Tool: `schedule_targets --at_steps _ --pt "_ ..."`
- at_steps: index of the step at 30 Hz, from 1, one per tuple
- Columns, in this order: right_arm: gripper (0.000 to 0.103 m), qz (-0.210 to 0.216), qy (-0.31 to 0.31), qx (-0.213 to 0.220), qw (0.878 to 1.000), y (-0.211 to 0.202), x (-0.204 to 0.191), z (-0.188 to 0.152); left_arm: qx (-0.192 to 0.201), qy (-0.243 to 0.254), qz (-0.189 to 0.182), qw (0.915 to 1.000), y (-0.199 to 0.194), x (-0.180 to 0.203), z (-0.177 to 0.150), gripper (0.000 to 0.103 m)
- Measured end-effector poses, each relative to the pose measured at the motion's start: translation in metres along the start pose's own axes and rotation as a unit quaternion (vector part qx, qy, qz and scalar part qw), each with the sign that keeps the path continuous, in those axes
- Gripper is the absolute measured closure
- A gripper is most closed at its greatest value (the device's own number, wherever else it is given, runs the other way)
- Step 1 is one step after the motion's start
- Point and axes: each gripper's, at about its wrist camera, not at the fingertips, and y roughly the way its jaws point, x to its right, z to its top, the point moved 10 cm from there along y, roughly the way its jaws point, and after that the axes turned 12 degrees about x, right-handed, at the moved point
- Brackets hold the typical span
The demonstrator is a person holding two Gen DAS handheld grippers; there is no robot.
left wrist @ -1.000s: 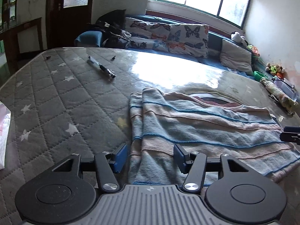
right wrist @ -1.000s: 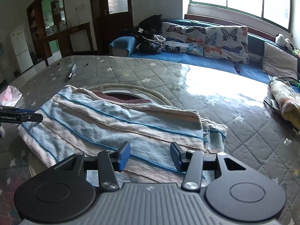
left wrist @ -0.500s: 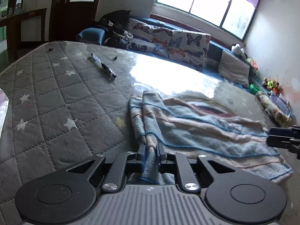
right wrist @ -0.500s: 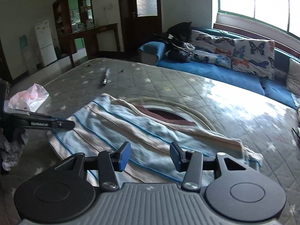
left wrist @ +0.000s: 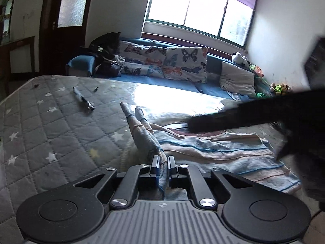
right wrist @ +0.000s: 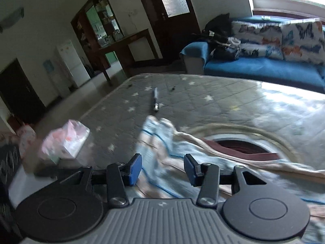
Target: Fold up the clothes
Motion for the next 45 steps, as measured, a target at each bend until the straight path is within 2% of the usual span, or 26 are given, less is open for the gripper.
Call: schedule_targets --at_steps 4,10,12,14,17,21,22,24,28,29,30,35,45 --pt "0.054 0.039 0.055 -0.034 0.997 0.031 -0.003 -0.008 0.0 0.001 -0.001 1.0 0.002 0.004 -0.001 0.095" --pt "0.054 0.04 0.097 -0.072 0.992 0.06 0.004 -0.026 -0.002 0.001 -0.003 1.0 0.004 0.004 -0.003 0.095" --pt "0.063 0.039 0.1 -0.074 0.991 0.061 0.005 -0.028 -0.002 0.001 -0.006 1.0 0.003 0.003 -0.003 0.095" --pt "0.083 0.038 0.102 -0.072 0.991 0.059 0.006 -0.028 -0.002 0.002 -0.01 0.9999 0.002 0.003 -0.003 0.095" --pt "0.092 0.037 0.105 -0.068 0.991 0.055 0.008 -0.028 -0.002 0.003 -0.017 0.9999 0.0 0.003 -0.003 0.091" --pt "0.093 0.035 0.108 -0.064 0.991 0.05 0.01 -0.028 0.009 0.009 -0.043 0.999 -0.011 0.011 0.002 0.07" --pt "0.093 0.034 0.109 -0.062 0.992 0.047 0.011 -0.027 0.011 0.01 -0.046 0.9988 -0.011 0.014 0.003 0.067" --pt "0.094 0.031 0.109 -0.054 0.992 0.038 0.014 -0.023 0.015 0.014 -0.051 0.9985 -0.012 0.019 0.004 0.052" --pt "0.094 0.024 0.113 -0.039 0.993 0.017 0.024 -0.016 0.023 0.022 -0.062 0.9976 -0.013 0.03 0.007 0.031" --pt "0.094 0.023 0.114 -0.035 0.993 0.011 0.027 -0.015 0.025 0.024 -0.064 0.9973 -0.014 0.032 0.007 0.021" --pt "0.094 0.021 0.114 -0.03 0.993 0.005 0.031 -0.013 0.027 0.026 -0.067 0.997 -0.014 0.035 0.008 0.014" --pt "0.094 0.004 0.103 -0.015 0.995 -0.025 0.047 -0.01 0.037 0.036 -0.081 0.9954 -0.016 0.048 0.011 0.0" --pt "0.094 -0.036 0.106 -0.009 0.994 -0.073 0.099 -0.018 0.025 0.039 -0.112 0.9926 0.007 0.076 0.008 0.0"
